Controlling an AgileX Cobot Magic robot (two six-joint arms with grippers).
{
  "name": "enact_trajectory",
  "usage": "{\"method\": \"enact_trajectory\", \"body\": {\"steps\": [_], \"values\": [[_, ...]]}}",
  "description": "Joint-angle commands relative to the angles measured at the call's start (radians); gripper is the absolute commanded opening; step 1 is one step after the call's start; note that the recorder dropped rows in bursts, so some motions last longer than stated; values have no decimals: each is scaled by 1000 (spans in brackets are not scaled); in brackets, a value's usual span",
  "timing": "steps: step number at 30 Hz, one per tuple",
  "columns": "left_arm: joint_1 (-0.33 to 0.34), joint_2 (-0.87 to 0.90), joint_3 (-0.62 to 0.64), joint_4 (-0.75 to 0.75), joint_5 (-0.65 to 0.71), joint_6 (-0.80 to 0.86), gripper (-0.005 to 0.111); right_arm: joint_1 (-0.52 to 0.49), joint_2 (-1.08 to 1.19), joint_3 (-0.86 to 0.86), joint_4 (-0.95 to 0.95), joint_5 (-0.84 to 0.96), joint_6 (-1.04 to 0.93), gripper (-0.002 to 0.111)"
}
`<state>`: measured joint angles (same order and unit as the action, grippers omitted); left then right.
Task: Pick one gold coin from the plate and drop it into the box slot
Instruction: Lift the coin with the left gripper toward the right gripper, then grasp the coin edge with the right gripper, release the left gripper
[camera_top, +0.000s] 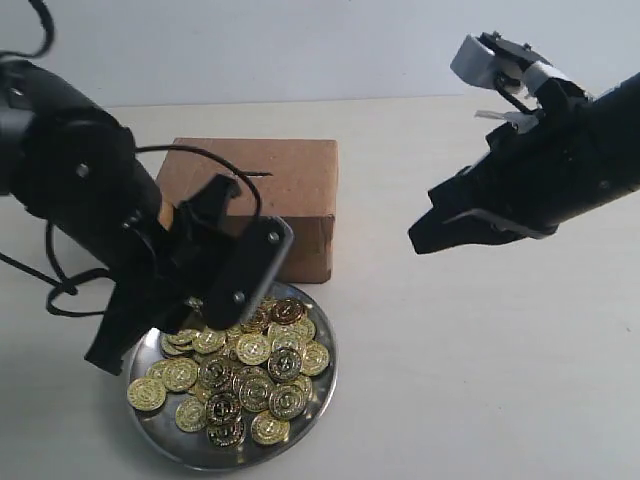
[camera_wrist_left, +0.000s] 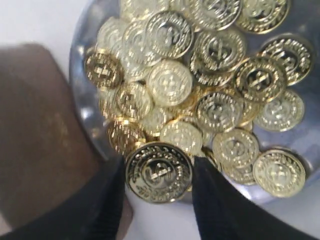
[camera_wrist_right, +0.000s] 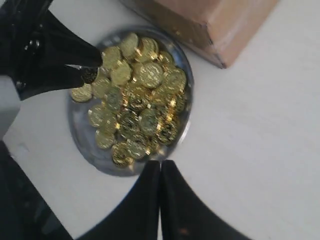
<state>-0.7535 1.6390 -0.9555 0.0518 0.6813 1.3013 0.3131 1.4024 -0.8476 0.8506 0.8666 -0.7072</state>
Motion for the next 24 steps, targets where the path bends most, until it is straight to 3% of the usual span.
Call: {"method": "enact_trajectory", "body": {"steps": [1,11,15,24], "values": [[59,-96,2,-19,41,-123,27,9,-6,-3,303,3,-147,0],[94,-282,2,-176,16,-144,27,221,113,36,850,-138,-428,0],[94,-328,2,-185,16,-151,27,277,182,30,894,-147,-482,4],[94,-353,2,-224,16,-151,27,303,229,-10,894,-120,-484,53]]}}
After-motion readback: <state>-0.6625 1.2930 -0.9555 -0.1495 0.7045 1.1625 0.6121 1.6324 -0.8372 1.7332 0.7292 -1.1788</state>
